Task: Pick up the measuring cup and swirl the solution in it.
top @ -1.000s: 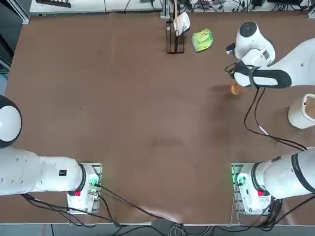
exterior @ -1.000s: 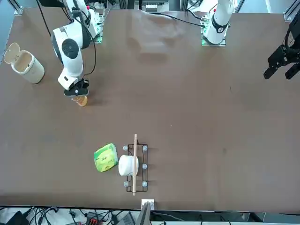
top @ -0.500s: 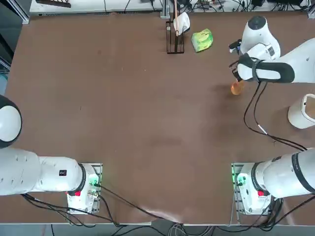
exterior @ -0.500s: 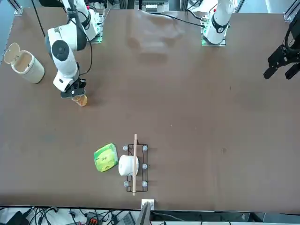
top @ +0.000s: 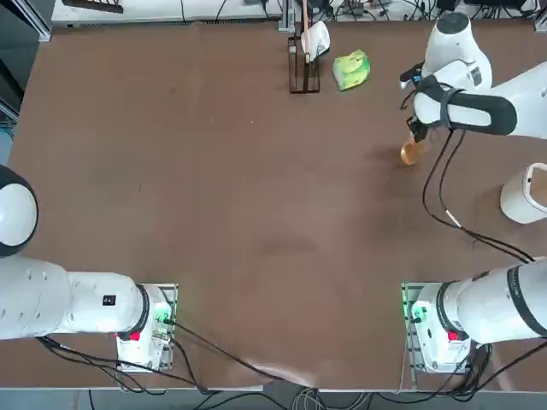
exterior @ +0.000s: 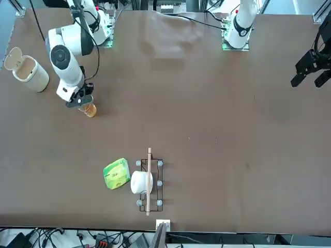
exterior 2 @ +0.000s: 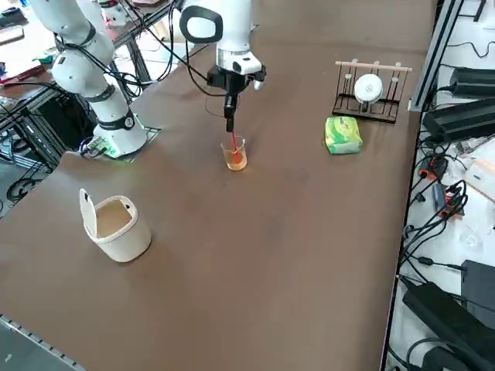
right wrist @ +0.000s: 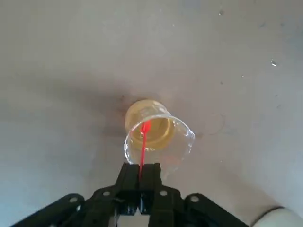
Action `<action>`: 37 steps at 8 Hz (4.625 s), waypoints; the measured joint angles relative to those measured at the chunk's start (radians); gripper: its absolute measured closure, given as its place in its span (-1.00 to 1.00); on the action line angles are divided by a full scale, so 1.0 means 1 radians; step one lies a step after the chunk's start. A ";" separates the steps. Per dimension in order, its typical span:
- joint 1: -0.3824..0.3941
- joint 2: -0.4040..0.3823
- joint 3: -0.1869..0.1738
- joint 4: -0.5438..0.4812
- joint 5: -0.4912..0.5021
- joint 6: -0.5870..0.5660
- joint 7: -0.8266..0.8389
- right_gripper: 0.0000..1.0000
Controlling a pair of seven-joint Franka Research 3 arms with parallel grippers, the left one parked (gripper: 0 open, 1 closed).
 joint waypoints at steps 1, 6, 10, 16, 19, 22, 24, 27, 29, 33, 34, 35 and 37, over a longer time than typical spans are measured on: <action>-0.001 -0.002 0.000 0.002 0.003 -0.016 -0.026 0.95; -0.036 -0.002 -0.009 0.002 0.001 -0.029 -0.142 0.95; -0.071 0.021 -0.012 0.019 -0.006 0.033 -0.161 0.95; -0.024 0.061 0.004 0.062 0.081 0.027 -0.072 0.95; -0.014 0.058 0.003 0.066 0.083 -0.054 -0.065 0.95; -0.027 0.053 -0.005 0.067 0.082 -0.084 -0.115 0.95; -0.073 0.052 -0.010 0.068 0.082 -0.083 -0.188 0.95; -0.098 0.061 -0.012 0.083 0.082 -0.041 -0.206 0.95; -0.095 0.082 -0.008 0.121 0.097 -0.038 -0.201 0.95; -0.033 0.098 0.004 0.135 0.169 -0.043 -0.097 0.95; -0.012 0.101 0.005 0.135 0.169 -0.058 -0.070 0.95; -0.006 0.101 0.005 0.136 0.169 -0.082 -0.066 0.95; -0.007 0.101 0.002 0.137 0.169 -0.115 -0.069 0.95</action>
